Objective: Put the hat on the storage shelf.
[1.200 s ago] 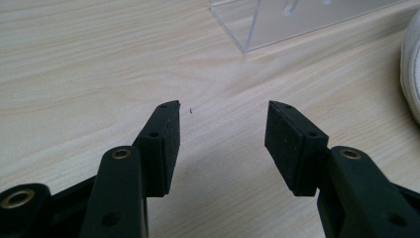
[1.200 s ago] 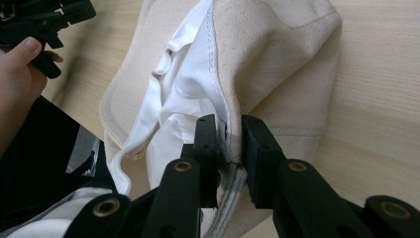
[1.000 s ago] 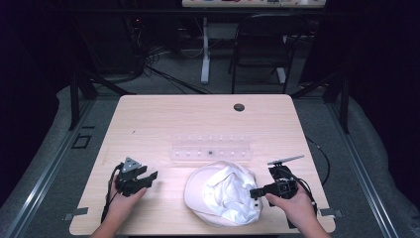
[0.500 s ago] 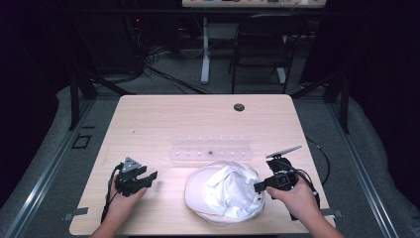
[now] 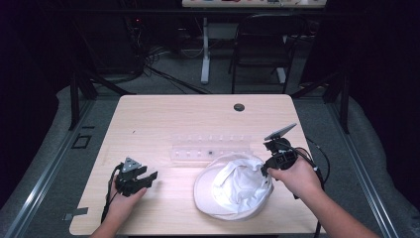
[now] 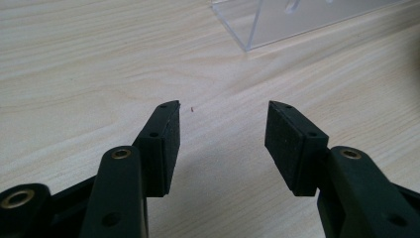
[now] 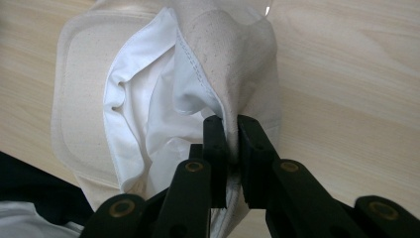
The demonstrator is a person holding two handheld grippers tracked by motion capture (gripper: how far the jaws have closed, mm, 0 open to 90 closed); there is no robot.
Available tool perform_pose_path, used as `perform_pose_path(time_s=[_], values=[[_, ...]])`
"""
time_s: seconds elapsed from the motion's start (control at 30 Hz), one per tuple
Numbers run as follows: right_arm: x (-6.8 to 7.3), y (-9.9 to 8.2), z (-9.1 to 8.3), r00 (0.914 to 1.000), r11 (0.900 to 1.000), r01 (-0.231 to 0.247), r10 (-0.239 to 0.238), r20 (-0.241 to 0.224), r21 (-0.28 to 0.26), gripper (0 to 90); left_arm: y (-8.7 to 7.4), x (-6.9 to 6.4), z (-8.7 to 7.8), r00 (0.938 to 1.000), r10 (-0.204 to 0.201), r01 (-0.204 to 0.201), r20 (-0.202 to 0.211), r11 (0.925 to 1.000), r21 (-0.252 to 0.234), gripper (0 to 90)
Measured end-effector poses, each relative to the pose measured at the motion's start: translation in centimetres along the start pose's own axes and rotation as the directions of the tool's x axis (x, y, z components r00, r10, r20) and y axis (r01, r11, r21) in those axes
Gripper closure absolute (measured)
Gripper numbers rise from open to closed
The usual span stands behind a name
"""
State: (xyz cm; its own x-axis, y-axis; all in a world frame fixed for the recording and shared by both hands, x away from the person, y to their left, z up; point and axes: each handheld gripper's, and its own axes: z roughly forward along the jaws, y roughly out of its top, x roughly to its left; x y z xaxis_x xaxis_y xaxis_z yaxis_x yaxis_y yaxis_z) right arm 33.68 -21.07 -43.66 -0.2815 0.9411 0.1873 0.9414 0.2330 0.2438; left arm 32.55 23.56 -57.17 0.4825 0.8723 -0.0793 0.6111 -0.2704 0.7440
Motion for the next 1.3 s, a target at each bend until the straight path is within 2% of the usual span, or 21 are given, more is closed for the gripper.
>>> perform_pose_path(time_s=[0.07, 0.13, 0.3, 0.33, 0.4, 0.57, 0.6, 0.67, 0.77, 0.9, 0.93, 1.07, 1.1, 1.13, 1.17, 1.2, 1.27, 1.3], values=[[0.1, 0.2, 0.0, 0.9998, 0.9998, -0.014, 0.014, 0.013, -0.010, 83.7, 0.0, 0.0, 0.0, 1.0000, 0.000, 0.000, -0.001, 1.0000, 0.001, 48.2], [0.0, 1.1, -0.5, 0.9990, 0.9998, -0.012, 0.011, 0.043, 0.018, 83.7, 0.0, 0.0, 0.0, 1.0000, 0.000, 0.000, -0.001, 1.0000, 0.003, 48.2], [0.2, 2.0, -0.9, 0.9970, 0.9991, -0.034, 0.033, 0.071, 0.025, 83.8, 0.0, -0.1, 0.1, 1.0000, -0.002, 0.002, 0.001, 1.0000, 0.004, 48.2], [0.3, 2.4, -1.2, 0.9959, 0.9983, -0.028, 0.023, 0.088, 0.050, 83.8, 0.0, -0.1, 0.1, 1.0000, -0.001, 0.001, 0.000, 1.0000, 0.004, 48.2], [0.4, 2.9, -1.5, 0.9949, 0.9978, -0.031, 0.025, 0.098, 0.059, 83.8, 0.0, 0.0, 0.1, 1.0000, 0.001, -0.001, 0.000, 1.0000, 0.005, 48.2], [0.5, 3.6, -1.9, 0.9935, 0.9954, -0.050, 0.042, 0.106, 0.082, 83.8, 0.0, -0.1, 0.1, 1.0000, 0.002, -0.002, 0.000, 1.0000, 0.004, 48.2], [0.5, 4.0, -2.1, 0.9931, 0.9924, -0.070, 0.059, 0.101, 0.101, 83.8, 0.0, 0.0, 0.0, 0.9999, 0.007, -0.007, 0.007, 0.9999, 0.014, 48.2], [0.6, 4.3, -2.4, 0.9924, 0.9913, -0.082, 0.072, 0.100, 0.103, 83.9, 0.0, 0.0, 0.0, 0.9999, 0.008, -0.008, 0.007, 0.9998, 0.016, 48.2], [0.6, 4.8, -3.0, 0.9926, 0.9894, -0.080, 0.068, 0.100, 0.121, 83.9, 0.0, 0.0, 0.1, 1.0000, 0.006, -0.007, 0.005, 0.9999, 0.011, 48.2], [0.9, 5.5, -4.1, 0.9881, 0.9869, -0.098, 0.081, 0.131, 0.129, 83.9, 0.0, 0.0, 0.0, 0.9999, 0.008, -0.008, 0.008, 0.9998, 0.016, 48.2], [0.9, 5.8, -4.5, 0.9893, 0.9842, -0.083, 0.063, 0.132, 0.156, 83.9, 0.0, 0.0, 0.0, 0.9999, 0.008, -0.008, 0.009, 0.9999, 0.015, 48.2], [1.5, 6.2, -5.2, 0.9861, 0.9860, -0.106, 0.087, 0.142, 0.129, 83.9, 0.0, 0.0, 0.1, 1.0000, 0.006, -0.006, 0.008, 0.9998, 0.016, 48.2], [1.5, 6.2, -5.2, 0.9861, 0.9860, -0.106, 0.087, 0.142, 0.129, 83.9, 0.0, 0.0, 0.1, 0.9999, 0.008, -0.008, 0.008, 0.9998, 0.017, 48.2], [1.6, 6.5, -5.8, 0.9864, 0.9824, -0.091, 0.066, 0.151, 0.163, 83.9, 0.0, -0.1, 0.1, 1.0000, 0.004, -0.004, 0.008, 0.9999, 0.016, 48.2], [1.6, 6.5, -5.8, 0.9864, 0.9824, -0.091, 0.066, 0.151, 0.163, 83.9, 0.0, -0.1, 0.1, 1.0000, 0.004, -0.004, 0.008, 0.9999, 0.016, 48.2], [1.8, 6.5, -5.8, 0.9847, 0.9848, -0.111, 0.091, 0.149, 0.134, 83.9, 0.0, -0.1, 0.1, 1.0000, 0.005, -0.005, 0.009, 0.9999, 0.016, 48.2], [1.9, 6.9, -6.5, 0.9858, 0.9825, -0.096, 0.071, 0.152, 0.160, 83.9, 0.0, 0.0, 0.1, 0.9999, 0.008, -0.008, 0.008, 0.9998, 0.018, 48.2], [2.0, 6.9, -6.6, 0.9861, 0.9832, -0.101, 0.078, 0.147, 0.153, 83.8, 0.0, 0.0, 0.1, 0.9999, 0.008, -0.008, 0.008, 0.9998, 0.017, 48.2]])
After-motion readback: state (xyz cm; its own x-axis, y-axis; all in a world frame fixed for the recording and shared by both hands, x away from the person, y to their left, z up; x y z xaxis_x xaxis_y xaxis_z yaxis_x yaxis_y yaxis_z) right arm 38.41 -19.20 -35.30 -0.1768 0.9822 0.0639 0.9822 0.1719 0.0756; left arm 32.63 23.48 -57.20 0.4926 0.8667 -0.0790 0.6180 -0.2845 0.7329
